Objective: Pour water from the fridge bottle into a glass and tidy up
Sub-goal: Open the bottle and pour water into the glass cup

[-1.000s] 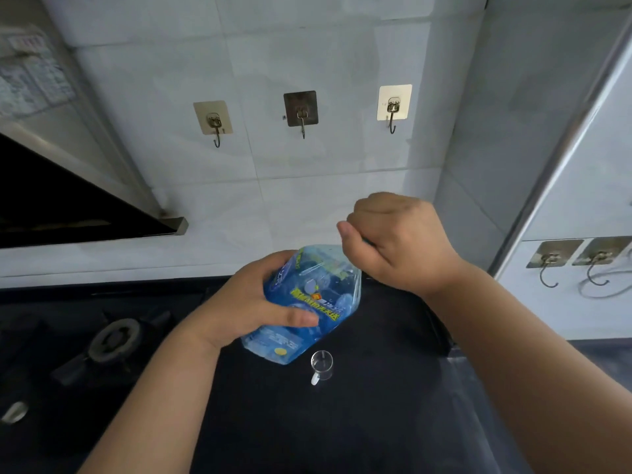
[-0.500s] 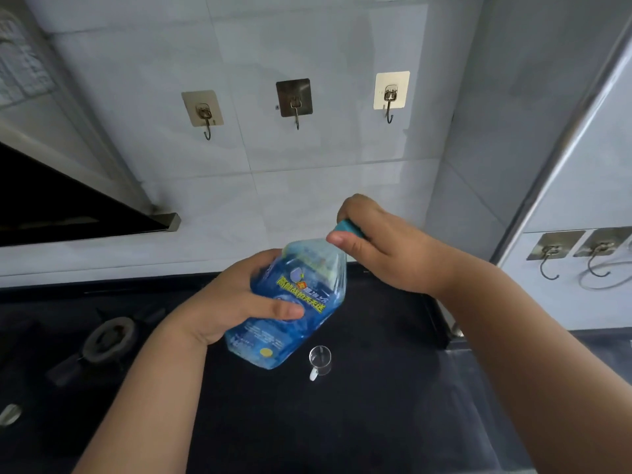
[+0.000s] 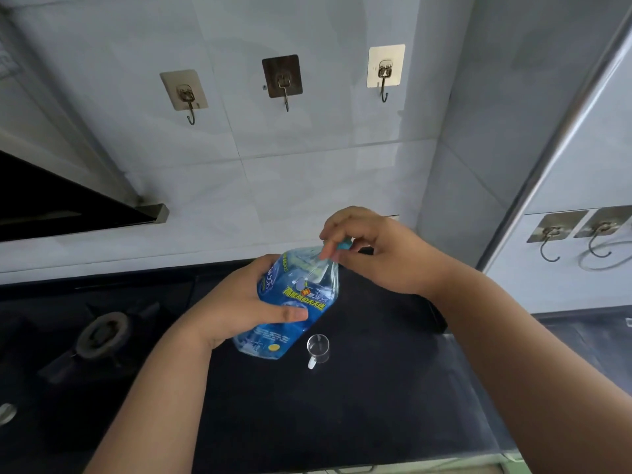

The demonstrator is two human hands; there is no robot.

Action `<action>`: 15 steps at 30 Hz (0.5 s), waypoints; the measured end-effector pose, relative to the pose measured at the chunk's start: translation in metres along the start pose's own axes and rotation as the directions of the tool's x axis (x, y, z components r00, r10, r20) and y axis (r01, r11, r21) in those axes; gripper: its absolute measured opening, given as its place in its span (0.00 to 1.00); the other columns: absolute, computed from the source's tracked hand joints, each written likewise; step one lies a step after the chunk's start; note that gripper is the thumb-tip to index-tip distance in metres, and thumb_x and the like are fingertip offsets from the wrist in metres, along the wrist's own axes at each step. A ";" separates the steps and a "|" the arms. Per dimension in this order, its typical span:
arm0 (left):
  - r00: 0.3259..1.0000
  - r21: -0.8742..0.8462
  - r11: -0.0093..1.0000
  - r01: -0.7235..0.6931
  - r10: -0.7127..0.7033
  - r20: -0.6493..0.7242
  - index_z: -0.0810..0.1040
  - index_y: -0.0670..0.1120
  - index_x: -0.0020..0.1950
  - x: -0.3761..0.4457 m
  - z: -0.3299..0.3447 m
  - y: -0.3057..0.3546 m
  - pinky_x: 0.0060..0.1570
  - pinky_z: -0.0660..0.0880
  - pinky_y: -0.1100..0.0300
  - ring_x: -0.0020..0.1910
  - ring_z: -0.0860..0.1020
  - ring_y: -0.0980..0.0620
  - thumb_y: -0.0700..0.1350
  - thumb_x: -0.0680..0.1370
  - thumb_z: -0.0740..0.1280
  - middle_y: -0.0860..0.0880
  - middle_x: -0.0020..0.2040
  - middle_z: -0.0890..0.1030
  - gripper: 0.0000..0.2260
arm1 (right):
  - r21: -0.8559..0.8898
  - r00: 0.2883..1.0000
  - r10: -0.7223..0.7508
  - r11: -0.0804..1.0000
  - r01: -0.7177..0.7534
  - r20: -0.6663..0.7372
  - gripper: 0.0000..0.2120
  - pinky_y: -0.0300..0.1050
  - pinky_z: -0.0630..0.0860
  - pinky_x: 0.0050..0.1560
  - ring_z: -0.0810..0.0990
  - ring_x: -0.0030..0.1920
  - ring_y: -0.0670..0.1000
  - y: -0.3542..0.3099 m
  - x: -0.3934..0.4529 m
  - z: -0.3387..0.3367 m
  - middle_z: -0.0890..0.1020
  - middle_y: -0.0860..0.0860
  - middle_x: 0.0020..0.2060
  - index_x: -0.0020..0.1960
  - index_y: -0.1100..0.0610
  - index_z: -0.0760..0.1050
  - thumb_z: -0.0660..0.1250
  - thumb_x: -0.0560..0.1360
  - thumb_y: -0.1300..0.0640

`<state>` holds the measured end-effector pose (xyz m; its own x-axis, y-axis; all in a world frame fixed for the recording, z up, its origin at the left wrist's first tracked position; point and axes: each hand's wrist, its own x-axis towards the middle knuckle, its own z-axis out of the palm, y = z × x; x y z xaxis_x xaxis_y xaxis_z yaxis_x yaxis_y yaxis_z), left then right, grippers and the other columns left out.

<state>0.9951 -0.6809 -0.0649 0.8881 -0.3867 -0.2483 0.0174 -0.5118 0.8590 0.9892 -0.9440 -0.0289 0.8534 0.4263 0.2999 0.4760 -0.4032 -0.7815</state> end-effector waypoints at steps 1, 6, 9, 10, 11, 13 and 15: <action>1.000 0.005 1.000 -0.001 0.001 0.008 0.76 0.60 0.67 0.002 0.002 0.000 0.61 0.81 0.45 0.57 0.85 0.55 0.52 0.64 0.86 0.57 0.59 0.86 0.35 | 0.014 1.000 -0.006 1.000 0.006 -0.014 0.13 0.42 0.80 0.56 0.80 0.59 0.48 0.002 0.000 0.000 0.80 0.46 0.55 0.52 0.51 0.85 0.71 0.78 0.68; 0.999 0.000 1.000 -0.004 0.004 0.037 0.76 0.59 0.68 0.008 0.007 -0.004 0.63 0.80 0.45 0.58 0.85 0.54 0.49 0.65 0.86 0.56 0.60 0.86 0.35 | 0.148 1.000 0.003 0.989 -0.004 0.006 0.20 0.48 0.80 0.62 0.83 0.58 0.52 0.010 -0.002 -0.003 0.84 0.51 0.51 0.50 0.55 0.87 0.68 0.74 0.78; 0.998 0.000 1.000 0.002 -0.002 0.059 0.76 0.59 0.68 0.012 0.011 -0.009 0.63 0.80 0.43 0.59 0.85 0.53 0.51 0.64 0.86 0.55 0.61 0.85 0.36 | 0.277 0.998 0.065 0.959 -0.058 -0.016 0.30 0.48 0.80 0.54 0.83 0.53 0.52 0.016 -0.002 0.001 0.84 0.50 0.45 0.37 0.48 0.83 0.59 0.65 0.82; 0.998 0.007 1.000 0.005 -0.005 0.061 0.76 0.60 0.68 0.013 0.013 -0.009 0.63 0.80 0.43 0.59 0.85 0.53 0.52 0.64 0.86 0.56 0.61 0.85 0.36 | 0.315 0.995 0.086 0.947 -0.069 -0.041 0.29 0.47 0.78 0.49 0.82 0.49 0.53 0.018 -0.001 0.004 0.83 0.50 0.41 0.34 0.47 0.81 0.57 0.62 0.79; 0.998 0.010 1.000 0.009 -0.009 0.060 0.75 0.60 0.68 0.014 0.017 -0.010 0.63 0.80 0.44 0.59 0.85 0.54 0.52 0.64 0.86 0.56 0.61 0.85 0.36 | 0.368 0.992 0.104 0.927 -0.071 -0.070 0.27 0.46 0.75 0.46 0.79 0.45 0.54 0.021 0.000 0.008 0.82 0.50 0.38 0.31 0.47 0.79 0.56 0.59 0.77; 0.998 0.004 1.000 0.015 -0.016 0.054 0.75 0.61 0.67 0.017 0.025 -0.011 0.62 0.81 0.45 0.59 0.85 0.55 0.53 0.64 0.86 0.58 0.60 0.85 0.36 | 0.541 0.976 0.162 0.839 -0.058 -0.146 0.24 0.45 0.74 0.45 0.77 0.42 0.53 0.025 0.001 0.015 0.79 0.51 0.34 0.29 0.49 0.76 0.54 0.56 0.77; 0.999 -0.018 0.999 0.032 -0.031 0.036 0.75 0.61 0.66 0.018 0.033 -0.012 0.61 0.81 0.46 0.58 0.85 0.56 0.52 0.63 0.86 0.59 0.59 0.85 0.35 | 0.737 0.941 0.258 0.676 -0.015 -0.218 0.23 0.43 0.76 0.47 0.77 0.39 0.50 0.032 0.002 0.018 0.76 0.53 0.32 0.28 0.52 0.72 0.51 0.55 0.79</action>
<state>0.9959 -0.7073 -0.0944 0.8698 -0.3981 -0.2913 0.0540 -0.5101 0.8584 1.0019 -0.9415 -0.0629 0.9724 0.1204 0.1999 0.1530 0.3179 -0.9357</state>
